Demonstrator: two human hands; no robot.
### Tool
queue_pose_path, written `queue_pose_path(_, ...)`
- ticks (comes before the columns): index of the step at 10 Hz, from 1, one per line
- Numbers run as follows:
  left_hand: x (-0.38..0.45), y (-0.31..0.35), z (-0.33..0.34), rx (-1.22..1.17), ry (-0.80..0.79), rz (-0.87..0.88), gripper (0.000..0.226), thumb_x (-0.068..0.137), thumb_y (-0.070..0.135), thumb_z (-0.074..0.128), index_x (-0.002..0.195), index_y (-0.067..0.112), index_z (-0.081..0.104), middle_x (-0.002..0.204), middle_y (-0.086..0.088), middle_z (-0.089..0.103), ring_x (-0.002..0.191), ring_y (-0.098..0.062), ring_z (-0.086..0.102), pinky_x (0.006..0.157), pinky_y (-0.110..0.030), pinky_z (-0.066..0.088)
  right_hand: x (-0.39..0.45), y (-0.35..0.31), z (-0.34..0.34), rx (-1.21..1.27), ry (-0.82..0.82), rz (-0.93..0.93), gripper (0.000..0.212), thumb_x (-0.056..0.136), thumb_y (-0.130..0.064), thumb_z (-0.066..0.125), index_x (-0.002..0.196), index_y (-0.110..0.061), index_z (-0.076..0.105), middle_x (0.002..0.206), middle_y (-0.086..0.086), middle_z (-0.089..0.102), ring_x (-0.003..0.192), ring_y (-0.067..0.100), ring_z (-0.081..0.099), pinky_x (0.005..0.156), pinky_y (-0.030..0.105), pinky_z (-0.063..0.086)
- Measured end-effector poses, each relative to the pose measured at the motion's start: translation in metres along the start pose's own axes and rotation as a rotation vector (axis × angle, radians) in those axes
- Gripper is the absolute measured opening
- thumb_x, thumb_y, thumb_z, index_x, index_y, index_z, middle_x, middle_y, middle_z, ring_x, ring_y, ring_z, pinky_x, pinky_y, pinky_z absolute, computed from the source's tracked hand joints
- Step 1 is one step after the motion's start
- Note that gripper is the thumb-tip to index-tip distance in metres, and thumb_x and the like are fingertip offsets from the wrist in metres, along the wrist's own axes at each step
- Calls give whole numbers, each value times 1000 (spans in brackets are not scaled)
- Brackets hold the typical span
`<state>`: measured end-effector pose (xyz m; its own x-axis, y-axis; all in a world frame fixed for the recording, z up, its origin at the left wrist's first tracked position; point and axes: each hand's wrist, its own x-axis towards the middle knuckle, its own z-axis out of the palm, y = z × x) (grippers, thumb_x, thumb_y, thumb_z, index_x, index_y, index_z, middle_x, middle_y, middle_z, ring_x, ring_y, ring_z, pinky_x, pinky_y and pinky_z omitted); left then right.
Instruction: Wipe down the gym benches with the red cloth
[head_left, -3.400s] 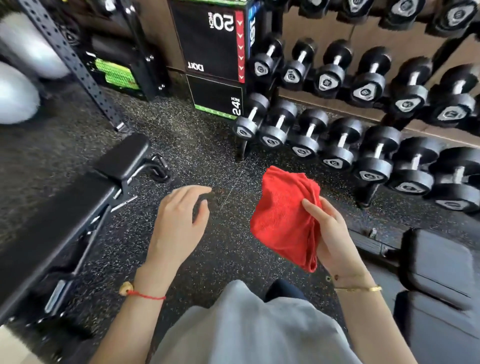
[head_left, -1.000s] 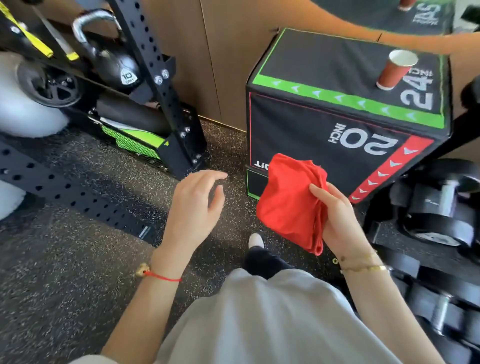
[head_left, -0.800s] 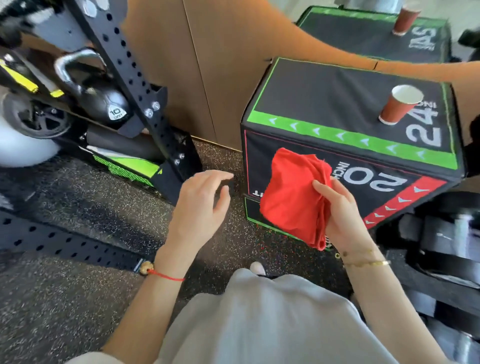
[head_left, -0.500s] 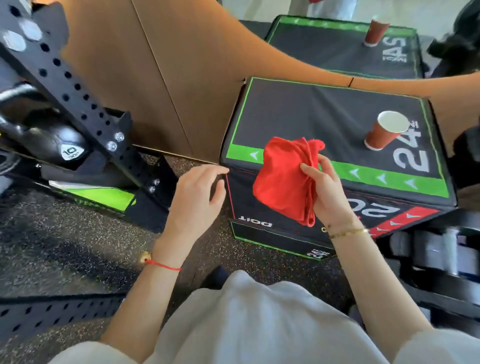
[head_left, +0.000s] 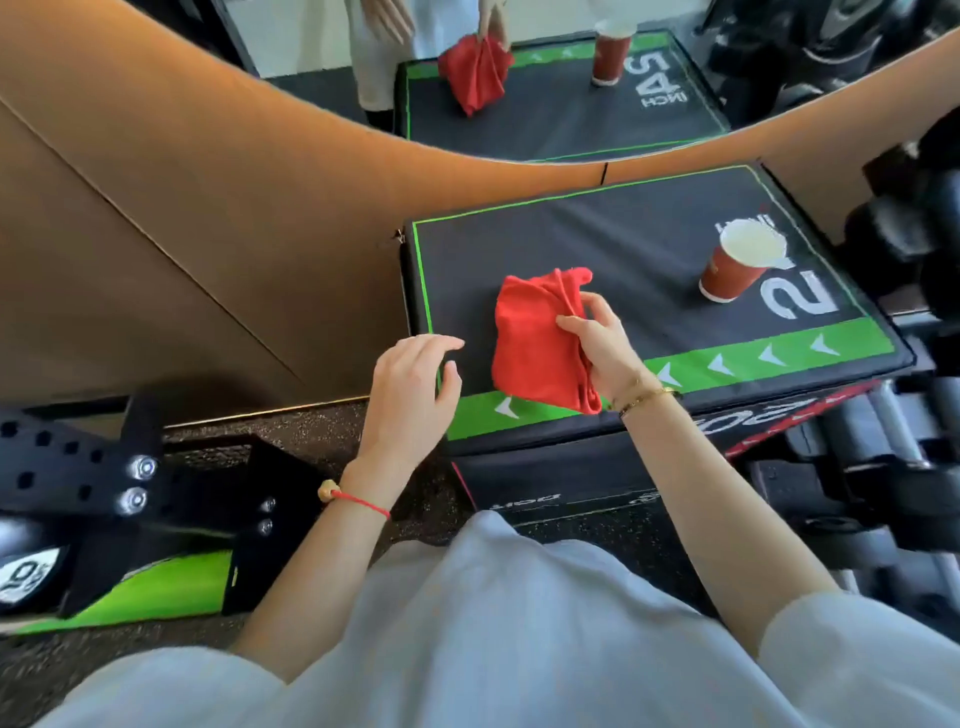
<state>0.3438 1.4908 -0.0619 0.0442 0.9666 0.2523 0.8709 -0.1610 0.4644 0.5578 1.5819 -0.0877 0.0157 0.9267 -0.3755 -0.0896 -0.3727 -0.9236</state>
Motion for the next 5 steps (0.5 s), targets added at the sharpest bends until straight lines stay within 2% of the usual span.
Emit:
queue_pose_path(1, 18, -20, 5, -14, -35, 63, 26, 90, 10, 55, 113, 14, 66, 113, -1, 68, 108, -22, 60, 96, -42, 46, 11, 4, 7, -126, 46, -32, 31, 87, -5, 57, 115, -18, 55, 113, 10, 62, 101, 24, 60, 95, 44, 49)
queue_pose_path(2, 31, -34, 10, -31, -68, 115, 26, 89, 10, 57, 113, 14, 66, 112, 0, 69, 107, -20, 61, 96, -39, 45, 16, 14, 8, -435, 162, -103, 38, 84, -11, 61, 121, -16, 54, 112, 7, 65, 103, 25, 61, 94, 37, 49)
queue_pose_path(3, 43, -46, 11, -56, -111, 154, 26, 89, 10, 57, 113, 15, 66, 112, 1, 68, 108, -20, 60, 97, -38, 45, 15, 21, 13, -606, 299, -190, 40, 81, -14, 64, 120, -15, 53, 106, 4, 66, 93, 20, 57, 79, 24, 39)
queue_pose_path(4, 51, -54, 12, -86, -122, 215, 26, 89, 10, 57, 113, 15, 66, 112, 1, 68, 109, -19, 61, 98, -38, 45, 15, 25, 15, -823, 358, -309, 43, 80, -15, 64, 121, -14, 50, 110, 5, 64, 100, 28, 54, 83, 33, 39)
queue_pose_path(5, 58, -57, 13, -107, -139, 234, 26, 90, 10, 57, 114, 14, 66, 113, 1, 68, 109, -19, 60, 98, -38, 45, 9, 23, 12, -936, 459, -308, 46, 80, -20, 68, 122, -12, 51, 118, 8, 60, 108, 33, 50, 92, 42, 39)
